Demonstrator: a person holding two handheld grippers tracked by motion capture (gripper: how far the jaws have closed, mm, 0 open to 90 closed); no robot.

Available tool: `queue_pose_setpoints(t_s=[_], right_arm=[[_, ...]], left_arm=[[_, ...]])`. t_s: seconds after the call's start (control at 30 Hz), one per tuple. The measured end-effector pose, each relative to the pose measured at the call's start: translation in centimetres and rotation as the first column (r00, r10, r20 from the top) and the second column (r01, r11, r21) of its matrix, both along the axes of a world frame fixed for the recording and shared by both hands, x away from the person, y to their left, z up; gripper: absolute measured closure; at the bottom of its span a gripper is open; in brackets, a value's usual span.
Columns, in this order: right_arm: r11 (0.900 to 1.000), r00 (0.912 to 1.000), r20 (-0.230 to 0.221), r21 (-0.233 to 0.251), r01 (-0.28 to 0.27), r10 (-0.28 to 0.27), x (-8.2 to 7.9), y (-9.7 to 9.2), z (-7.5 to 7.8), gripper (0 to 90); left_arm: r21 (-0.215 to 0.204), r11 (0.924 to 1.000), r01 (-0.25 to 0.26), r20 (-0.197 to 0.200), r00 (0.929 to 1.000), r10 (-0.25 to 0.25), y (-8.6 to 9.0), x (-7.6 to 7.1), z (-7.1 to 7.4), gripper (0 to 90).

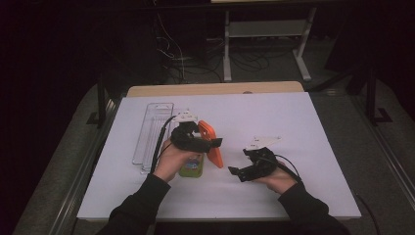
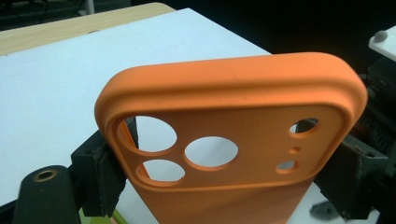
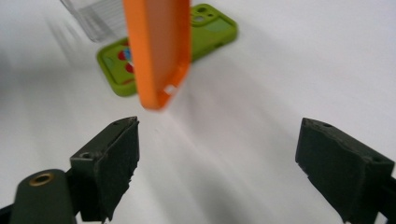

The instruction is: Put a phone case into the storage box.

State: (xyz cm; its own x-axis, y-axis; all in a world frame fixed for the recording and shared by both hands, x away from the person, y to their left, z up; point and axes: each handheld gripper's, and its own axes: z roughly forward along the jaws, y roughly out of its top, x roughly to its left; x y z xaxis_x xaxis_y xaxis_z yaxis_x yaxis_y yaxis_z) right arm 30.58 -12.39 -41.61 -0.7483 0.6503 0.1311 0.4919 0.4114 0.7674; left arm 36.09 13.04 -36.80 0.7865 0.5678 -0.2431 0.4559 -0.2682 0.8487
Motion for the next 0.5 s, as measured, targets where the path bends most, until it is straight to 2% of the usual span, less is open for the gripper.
queue_pose_setpoints(t_s=[0.07,0.17,0.33,0.5], right_arm=[[1.0000,0.9996,0.027,-0.005,0.004,-0.004,-0.3,-0.8,-0.2,7.5],[0.9998,0.9995,0.027,-0.008,0.018,-0.018,-0.8,-2.2,-0.4,0.0],[0.9990,0.9978,0.049,-0.010,0.045,-0.044,-1.5,-3.9,-1.1,0.0],[0.9986,0.9976,0.046,-0.003,0.053,-0.052,-2.1,-5.3,-1.6,0.0]], left_arm=[[-0.009,0.9999,-0.006,0.005,1.0000,0.006,0.1,0.0,0.1,14.3],[-0.009,0.9999,-0.014,0.005,0.9999,0.014,0.3,0.1,0.2,14.3],[-0.009,0.9997,-0.022,0.008,0.9997,0.022,0.7,0.2,0.5,14.2],[-0.001,0.9996,-0.029,0.023,0.9993,0.029,1.3,0.4,1.1,14.1]])
